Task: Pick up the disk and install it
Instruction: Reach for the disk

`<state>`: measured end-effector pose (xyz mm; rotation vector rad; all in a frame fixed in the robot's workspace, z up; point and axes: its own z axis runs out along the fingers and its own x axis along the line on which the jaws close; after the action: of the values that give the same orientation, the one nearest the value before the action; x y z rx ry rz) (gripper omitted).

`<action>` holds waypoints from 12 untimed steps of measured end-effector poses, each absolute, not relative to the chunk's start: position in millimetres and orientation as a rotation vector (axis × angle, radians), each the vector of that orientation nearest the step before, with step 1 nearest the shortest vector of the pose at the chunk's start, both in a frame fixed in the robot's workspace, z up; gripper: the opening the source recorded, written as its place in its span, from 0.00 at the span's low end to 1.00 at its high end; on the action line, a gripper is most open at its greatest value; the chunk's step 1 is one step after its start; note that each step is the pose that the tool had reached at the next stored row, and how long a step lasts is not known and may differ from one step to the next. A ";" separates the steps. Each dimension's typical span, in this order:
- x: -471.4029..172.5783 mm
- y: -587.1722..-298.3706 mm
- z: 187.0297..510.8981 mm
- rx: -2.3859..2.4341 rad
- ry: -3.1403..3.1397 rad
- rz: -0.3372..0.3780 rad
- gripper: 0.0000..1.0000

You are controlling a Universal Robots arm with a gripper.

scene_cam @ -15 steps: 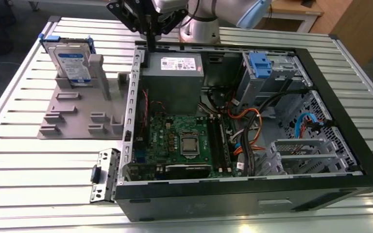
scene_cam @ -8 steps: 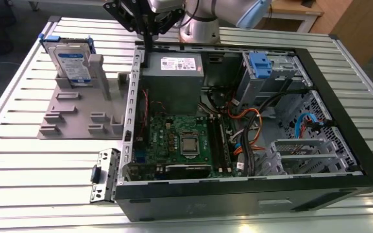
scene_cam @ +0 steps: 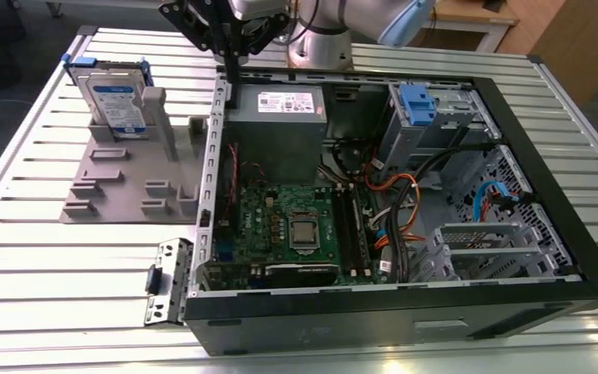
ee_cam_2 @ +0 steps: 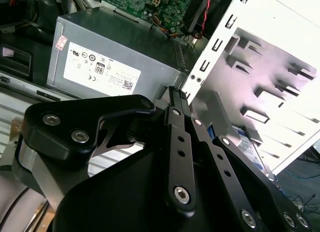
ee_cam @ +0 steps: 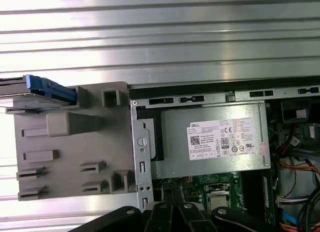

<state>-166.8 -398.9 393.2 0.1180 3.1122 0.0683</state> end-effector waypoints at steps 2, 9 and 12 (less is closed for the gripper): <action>-168.7 -398.9 393.3 0.118 3.112 0.068 0.10; -176.9 -398.9 393.2 0.118 3.112 0.068 0.10; -180.4 -398.9 393.2 0.118 3.112 0.068 0.10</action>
<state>-180.4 -398.9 393.2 0.1179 3.1122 0.0683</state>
